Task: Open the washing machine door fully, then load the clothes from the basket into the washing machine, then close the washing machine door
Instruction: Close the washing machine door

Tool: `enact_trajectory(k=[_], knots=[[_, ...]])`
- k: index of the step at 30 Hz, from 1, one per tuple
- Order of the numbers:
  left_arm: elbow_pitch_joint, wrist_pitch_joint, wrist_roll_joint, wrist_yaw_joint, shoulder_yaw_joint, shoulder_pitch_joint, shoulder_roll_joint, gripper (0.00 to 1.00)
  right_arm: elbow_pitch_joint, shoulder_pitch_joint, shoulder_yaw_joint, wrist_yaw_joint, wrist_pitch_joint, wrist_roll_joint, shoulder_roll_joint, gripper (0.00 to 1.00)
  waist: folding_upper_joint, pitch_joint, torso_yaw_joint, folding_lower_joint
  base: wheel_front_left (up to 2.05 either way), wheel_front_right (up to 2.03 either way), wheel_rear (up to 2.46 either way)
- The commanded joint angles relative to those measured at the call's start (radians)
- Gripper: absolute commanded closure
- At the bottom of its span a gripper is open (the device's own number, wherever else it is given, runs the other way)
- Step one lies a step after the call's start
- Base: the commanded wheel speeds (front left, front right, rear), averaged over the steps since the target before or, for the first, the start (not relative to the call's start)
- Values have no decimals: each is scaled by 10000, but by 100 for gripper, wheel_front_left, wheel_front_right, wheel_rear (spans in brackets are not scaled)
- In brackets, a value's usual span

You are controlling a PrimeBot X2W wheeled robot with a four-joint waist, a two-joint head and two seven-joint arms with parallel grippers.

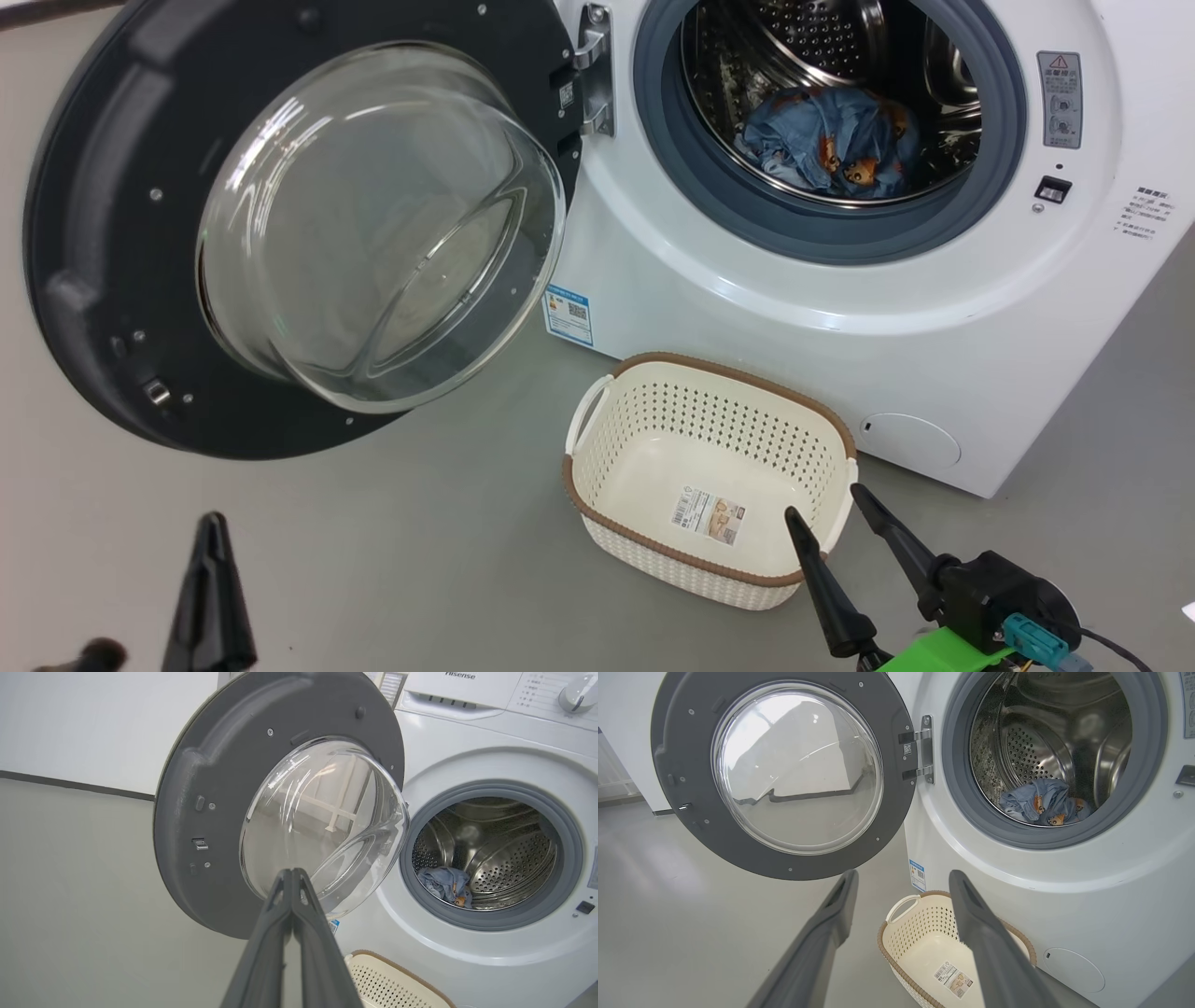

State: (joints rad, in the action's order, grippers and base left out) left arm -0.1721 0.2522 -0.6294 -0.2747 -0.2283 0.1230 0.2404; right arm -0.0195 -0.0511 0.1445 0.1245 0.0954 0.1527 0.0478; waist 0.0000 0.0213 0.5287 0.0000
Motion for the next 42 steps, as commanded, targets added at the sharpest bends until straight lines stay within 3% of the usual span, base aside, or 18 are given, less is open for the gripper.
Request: enact_trajectory(k=[1, 5, 9, 11, 14, 19, 26, 32, 42], knots=[[-370, 95, -265, 202, 532, -208, -22, 100, -283, 347, 233, 62, 93, -20, 24, 0, 0, 5, 1, 0, 0, 0, 0], [-853, 95, -2100, 1492, 1488, -191, -991, 100, -341, 363, 220, 62, 80, -102, 24, 0, 0, 45, 0, 0, 0, 0, 0], [-1126, 92, -4902, 2936, 2303, -330, -1591, 100, -403, 344, 197, 62, 47, -124, 24, 0, 0, 88, -6, 0, 0, 0, 0], [-1207, 49, -6168, 3419, 2660, -486, -1670, 100, -429, 332, 173, 62, 29, -137, 24, 0, 0, 110, -10, 0, 0, 0, 0], [-1321, -73, -7548, 3743, 3305, -827, -1600, 100, -472, 293, 137, 62, 8, -158, 24, 0, 0, 124, -20, 0, 0, 0, 0], [-1119, -195, -8782, 3936, 4672, -1719, -839, 100, -609, 243, 65, 62, -90, -204, 24, 0, 0, 276, -10, 0, 0, 0, 0], [918, -872, -10458, 4012, 5930, -4073, 551, 100, -771, 400, 97, 62, -298, -383, 24, 0, 0, 590, 26, 0, 0, 0, 0], [3658, -1994, -11585, 3961, 6119, -6039, 1665, 100, -858, 427, 126, 62, -355, -437, 24, 0, 0, 722, 11, 0, 0, 0, 0], [6962, -2933, -11491, 3535, 5979, -7559, 3329, 100, -1001, 564, 404, 62, -546, -450, 150, 0, 0, 1088, -644, 0, 0, 0, 0]])
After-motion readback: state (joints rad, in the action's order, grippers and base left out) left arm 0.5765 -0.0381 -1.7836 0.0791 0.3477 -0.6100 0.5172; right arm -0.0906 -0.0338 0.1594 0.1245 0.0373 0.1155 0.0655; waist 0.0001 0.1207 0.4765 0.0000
